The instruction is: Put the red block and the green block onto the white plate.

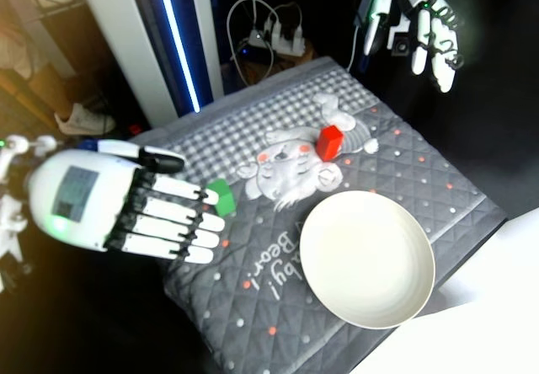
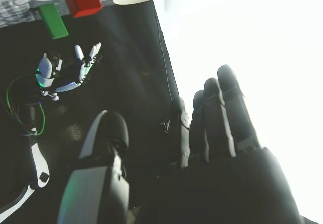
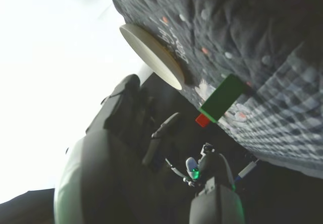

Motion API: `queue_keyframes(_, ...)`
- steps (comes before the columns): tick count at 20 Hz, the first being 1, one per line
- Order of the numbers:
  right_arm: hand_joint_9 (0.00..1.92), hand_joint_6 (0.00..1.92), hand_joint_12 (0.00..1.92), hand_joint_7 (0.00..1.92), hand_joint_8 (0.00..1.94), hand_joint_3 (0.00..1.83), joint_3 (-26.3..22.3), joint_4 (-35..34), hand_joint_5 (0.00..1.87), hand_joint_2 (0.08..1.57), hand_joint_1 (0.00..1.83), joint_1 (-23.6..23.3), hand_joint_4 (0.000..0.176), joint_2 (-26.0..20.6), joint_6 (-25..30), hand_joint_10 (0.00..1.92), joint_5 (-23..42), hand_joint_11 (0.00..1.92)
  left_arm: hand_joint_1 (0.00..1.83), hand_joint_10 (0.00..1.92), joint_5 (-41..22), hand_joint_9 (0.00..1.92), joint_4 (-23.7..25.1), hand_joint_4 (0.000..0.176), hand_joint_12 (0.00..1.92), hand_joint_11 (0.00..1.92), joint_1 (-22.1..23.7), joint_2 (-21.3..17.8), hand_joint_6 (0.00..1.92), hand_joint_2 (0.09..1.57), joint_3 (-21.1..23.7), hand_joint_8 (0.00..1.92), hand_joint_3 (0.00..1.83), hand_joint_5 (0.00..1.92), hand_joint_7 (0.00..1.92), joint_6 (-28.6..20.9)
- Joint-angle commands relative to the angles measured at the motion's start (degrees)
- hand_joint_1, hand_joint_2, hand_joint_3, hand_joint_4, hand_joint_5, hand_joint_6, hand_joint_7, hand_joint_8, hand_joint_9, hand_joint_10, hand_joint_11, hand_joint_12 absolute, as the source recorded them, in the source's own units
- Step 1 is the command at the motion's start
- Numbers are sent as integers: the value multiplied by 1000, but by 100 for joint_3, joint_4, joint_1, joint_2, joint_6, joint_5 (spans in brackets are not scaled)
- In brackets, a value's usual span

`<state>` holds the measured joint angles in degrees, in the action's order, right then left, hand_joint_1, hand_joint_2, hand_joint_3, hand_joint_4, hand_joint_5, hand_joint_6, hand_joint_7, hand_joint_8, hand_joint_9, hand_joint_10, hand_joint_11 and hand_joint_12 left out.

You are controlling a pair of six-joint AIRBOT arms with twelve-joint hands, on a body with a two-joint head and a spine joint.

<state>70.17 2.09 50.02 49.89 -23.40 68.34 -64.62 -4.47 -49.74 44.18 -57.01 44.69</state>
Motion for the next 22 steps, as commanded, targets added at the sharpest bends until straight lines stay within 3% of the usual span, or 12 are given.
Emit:
queue_keyframes(1, 379, 1, 643, 341, 0, 2, 57, -240, 268, 1026, 881, -37, 32, -33, 11, 8, 675, 183, 705, 9, -633, 110, -109, 0, 357, 0, 63, 47, 2, 1045, -39, 7, 7, 349, 185, 20)
queue_keyframes(4, 412, 0, 777, 378, 0, 0, 130, -189, 239, 1026, 841, -37, 80, 62, 11, 1, 676, 160, 758, 10, -426, 140, -37, 0, 476, 0, 215, 271, 3, 1044, -132, 4, 0, 370, 201, 20)
queue_keyframes(6, 400, 0, 756, 343, 0, 0, 199, -134, 230, 1024, 830, -38, 45, 247, 11, 0, 681, 184, 849, 7, -238, 166, 106, 0, 562, 0, 430, 518, 0, 1021, -246, 0, 0, 318, 203, 20)
queue_keyframes(9, 310, 0, 816, 256, 0, 0, 219, 15, 170, 991, 849, -39, 118, 344, 14, 0, 681, 75, 865, 5, 99, 164, 419, 34, 633, 0, 795, 868, 2, 968, -391, 2, 0, 320, 177, 20)
queue_keyframes(10, 288, 0, 749, 253, 1, 0, 228, 52, 161, 982, 831, -39, 127, 385, 14, 0, 680, 62, 843, 4, 143, 170, 447, 31, 678, 0, 848, 987, 1, 954, -437, 1, 0, 326, 181, 20)
queue_keyframes(11, 293, 0, 673, 260, 0, 1, 240, 78, 161, 966, 806, -40, 117, 414, 14, 0, 678, 103, 865, 8, 149, 191, 447, 6, 765, 0, 851, 1051, 3, 944, -461, 3, 0, 343, 196, 19)
queue_keyframes(13, 285, 0, 658, 239, 0, 0, 262, 104, 151, 960, 798, -41, 126, 464, 15, 0, 678, 126, 920, 8, 222, 207, 450, 47, 807, 0, 868, 1183, 0, 902, -510, 1, 0, 325, 196, 19)
queue_keyframes(14, 272, 0, 656, 222, 0, 0, 281, 100, 140, 960, 774, -41, 132, 485, 15, 0, 678, 121, 922, 6, 274, 230, 453, 41, 872, 0, 884, 1256, 0, 886, -540, 1, 0, 327, 209, 19)
queue_keyframes(16, 305, 0, 832, 248, 0, 1, 314, 83, 153, 951, 788, -42, 122, 532, 15, 0, 678, 83, 902, 7, 337, 197, 452, 39, 771, 0, 888, 1379, 4, 878, -600, 3, 0, 292, 182, 18)
queue_keyframes(17, 331, 0, 894, 290, 0, 0, 335, 67, 181, 940, 842, -42, 96, 565, 15, 3, 678, 67, 912, 8, 393, 235, 452, 18, 841, 0, 900, 1461, 1, 860, -647, 1, 1, 296, 218, 18)
queue_keyframes(20, 288, 0, 898, 275, 0, 2, 395, -12, 174, 949, 810, -43, 59, 654, 15, 1, 678, 1, 911, 12, 508, 299, 427, 0, 915, 36, 924, 1656, 3, 861, -784, 5, 1, 309, 282, 14)
queue_keyframes(22, 271, 1, 863, 271, 3, 0, 424, -51, 171, 948, 751, -43, 65, 694, 15, 5, 678, 0, 957, 9, 547, 323, 389, 0, 960, 23, 930, 1763, 5, 860, -865, 8, 0, 362, 313, 13)
